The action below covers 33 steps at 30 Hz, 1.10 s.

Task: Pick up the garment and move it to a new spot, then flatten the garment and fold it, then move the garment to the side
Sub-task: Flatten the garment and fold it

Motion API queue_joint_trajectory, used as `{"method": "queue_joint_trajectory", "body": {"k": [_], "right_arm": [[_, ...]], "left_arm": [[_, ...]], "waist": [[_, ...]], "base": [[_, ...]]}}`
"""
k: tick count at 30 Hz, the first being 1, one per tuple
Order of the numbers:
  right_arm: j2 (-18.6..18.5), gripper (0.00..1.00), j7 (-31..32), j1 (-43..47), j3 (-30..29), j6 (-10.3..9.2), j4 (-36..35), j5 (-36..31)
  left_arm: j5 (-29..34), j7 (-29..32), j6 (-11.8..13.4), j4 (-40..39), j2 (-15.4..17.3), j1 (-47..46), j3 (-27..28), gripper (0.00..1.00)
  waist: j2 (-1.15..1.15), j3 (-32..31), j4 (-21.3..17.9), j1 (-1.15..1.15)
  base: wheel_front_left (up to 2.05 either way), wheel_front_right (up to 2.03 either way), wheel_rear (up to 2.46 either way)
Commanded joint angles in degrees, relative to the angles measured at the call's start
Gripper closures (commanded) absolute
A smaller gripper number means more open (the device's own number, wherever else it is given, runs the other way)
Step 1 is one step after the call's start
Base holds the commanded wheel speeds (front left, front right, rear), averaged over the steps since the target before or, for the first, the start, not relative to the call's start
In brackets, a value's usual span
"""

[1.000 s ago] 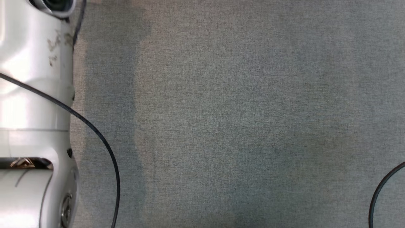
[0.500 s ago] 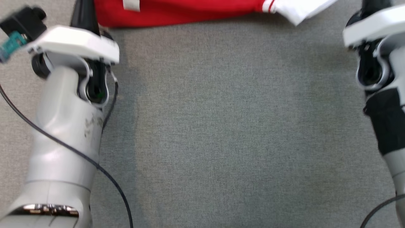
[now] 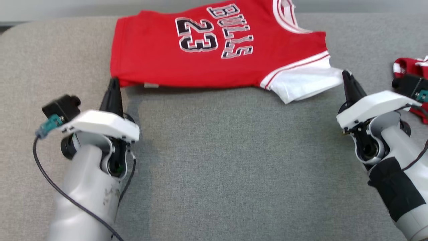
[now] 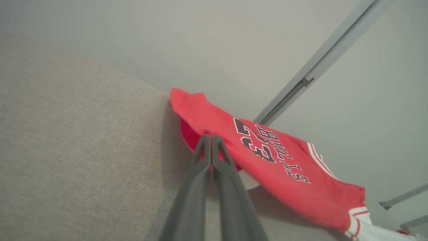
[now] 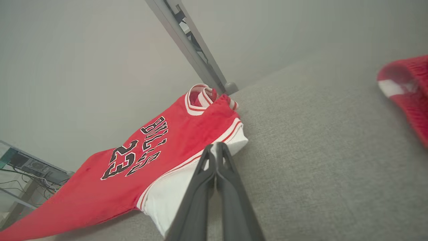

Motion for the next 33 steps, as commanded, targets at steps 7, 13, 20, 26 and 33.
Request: {"method": "queue_joint_trajectory", "body": {"k": [7, 13, 20, 26, 33], "right_arm": [[-0.99, 1.0, 0.27, 4.27, 3.32, 0.04, -0.32, 5.13], [-1.82, 1.0, 0.8, 7.41, 5.37, 0.04, -1.37, 9.22], [-2.64, 1.0, 2.88, 10.78, 6.11, 0.04, -1.61, 13.82], [-3.74, 1.0, 4.41, 14.13, 6.77, 0.03, -3.23, 16.36], [-5.03, 1.0, 4.69, 16.97, 7.01, 0.03, -6.26, 17.98]], "left_arm": [[3.53, -0.26, -0.06, -1.18, 0.34, 6.44, -1.23, 1.0], [10.34, -0.26, -0.06, -3.22, 0.33, 11.03, -0.61, 1.0], [16.95, -0.26, -0.05, -6.4, 0.33, 16.29, 1.64, 1.0], [20.18, -0.26, -0.02, -8.48, 0.33, 20.46, 2.53, 1.0], [24.45, -0.26, -0.03, -11.63, 0.32, 24.47, 2.52, 1.0]], "waist": [[0.0, -4.99, -0.02, 0.0], [0.0, -8.26, 0.29, 0.0], [0.0, -11.9, 0.25, 0.0], [0.0, -14.62, 0.01, 0.0], [0.0, -15.57, -0.48, 0.0]], "base": [[0.0, 0.0, 0.0], [0.0, 0.0, 0.0], [0.0, 0.0, 0.0], [0.0, 0.0, 0.0], [0.0, 0.0, 0.0]]}}
